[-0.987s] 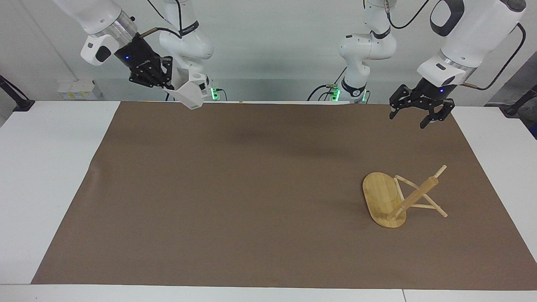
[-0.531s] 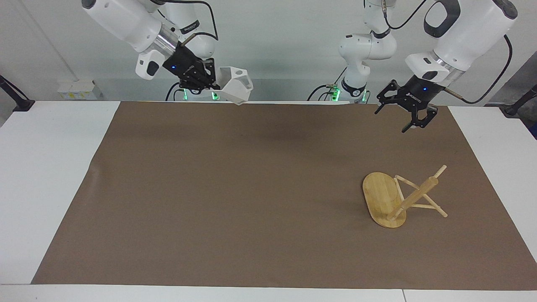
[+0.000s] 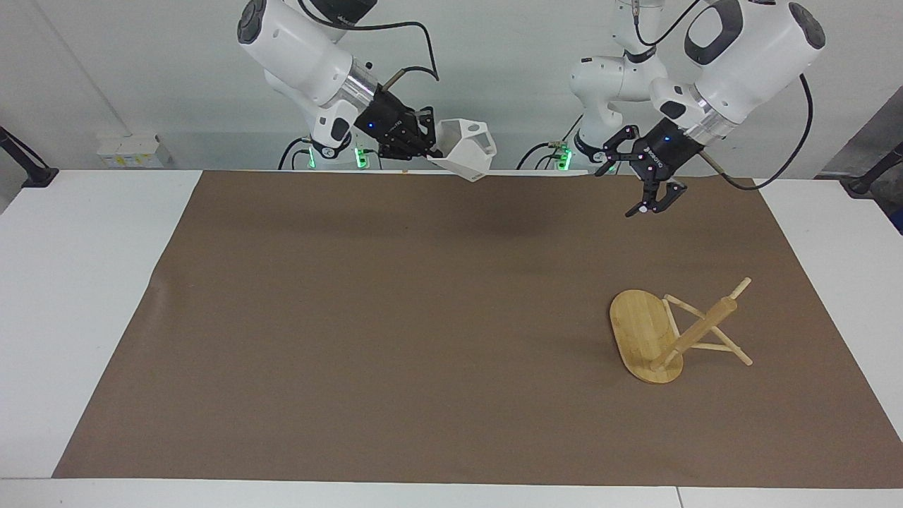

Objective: Hang cup on rack
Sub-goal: 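Carry the cup toward center with the right gripper while the left gripper approaches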

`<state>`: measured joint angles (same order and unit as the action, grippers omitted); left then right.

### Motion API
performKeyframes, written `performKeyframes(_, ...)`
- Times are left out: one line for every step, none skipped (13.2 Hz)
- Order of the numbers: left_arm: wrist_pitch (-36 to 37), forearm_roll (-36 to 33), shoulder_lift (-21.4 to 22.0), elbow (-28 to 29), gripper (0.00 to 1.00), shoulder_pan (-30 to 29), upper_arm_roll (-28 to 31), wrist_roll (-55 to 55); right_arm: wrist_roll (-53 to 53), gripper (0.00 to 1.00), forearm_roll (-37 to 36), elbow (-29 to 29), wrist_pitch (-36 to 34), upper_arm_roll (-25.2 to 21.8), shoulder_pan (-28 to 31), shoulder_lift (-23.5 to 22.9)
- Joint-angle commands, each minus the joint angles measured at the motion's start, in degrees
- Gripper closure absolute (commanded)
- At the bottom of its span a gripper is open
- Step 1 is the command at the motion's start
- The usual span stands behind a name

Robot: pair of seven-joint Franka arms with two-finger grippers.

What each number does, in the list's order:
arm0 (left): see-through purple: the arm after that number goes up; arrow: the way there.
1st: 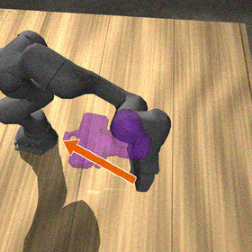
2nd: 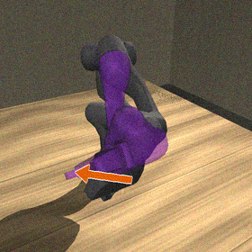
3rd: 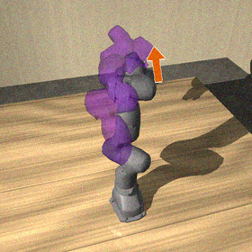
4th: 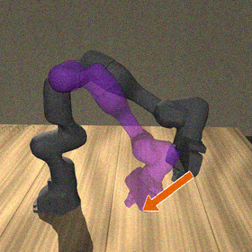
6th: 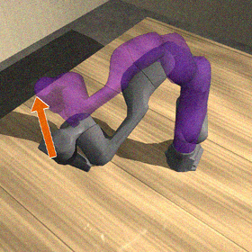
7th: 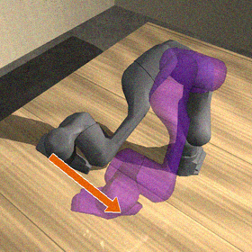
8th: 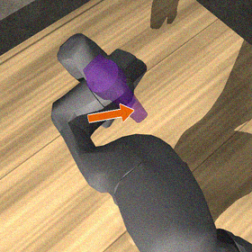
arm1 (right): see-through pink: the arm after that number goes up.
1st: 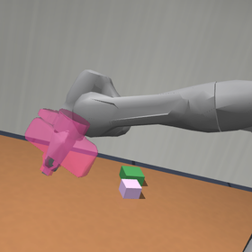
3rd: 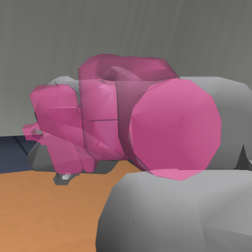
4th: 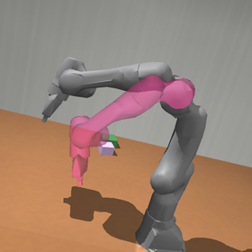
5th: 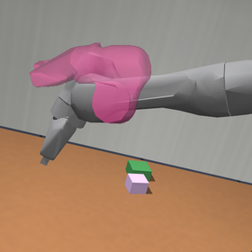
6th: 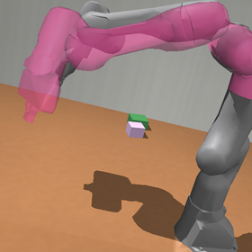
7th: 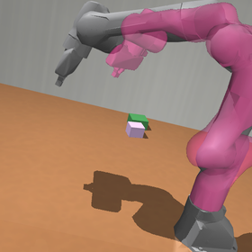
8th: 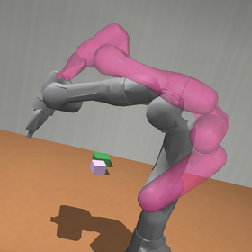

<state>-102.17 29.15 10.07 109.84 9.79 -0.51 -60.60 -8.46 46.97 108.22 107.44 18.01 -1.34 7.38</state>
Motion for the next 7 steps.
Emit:
performKeyframes(-2.16,2.13,3.20,3.63,0.00,5.21,0.77,-2.41,-4.96,1.00,2.34,-0.20,7.22,-0.34,-5.14,-2.71)
performKeyframes(-2.16,2.13,3.29,3.89,0.00,5.85,0.68,-2.50,-6.81,1.00,2.51,-0.64,9.86,-0.34,-6.73,-3.77)
performKeyframes(-1.81,2.48,3.38,3.89,0.00,6.55,0.60,-2.76,-9.01,1.00,3.56,-0.73,12.50,-0.34,-8.57,-4.47)
performKeyframes(-1.63,4.05,3.47,3.98,0.00,6.90,0.68,-4.33,-10.94,1.00,4.09,-0.73,15.05,-0.34,-10.07,-4.57)
performKeyframes(-1.72,4.50,3.47,4.15,0.00,6.91,0.68,-6.44,-12.96,1.00,4.09,-0.73,16.47,-0.34,-11.04,-4.74)
performKeyframes(-1.80,5.20,3.47,4.24,0.00,6.91,0.68,-7.59,-13.94,1.00,4.09,-0.73,16.48,-0.34,-11.14,-4.83)
performKeyframes(-1.89,5.99,3.47,4.24,0.00,6.91,0.68,-8.47,-14.04,1.00,4.01,-0.73,16.31,-0.34,-11.14,-4.83)
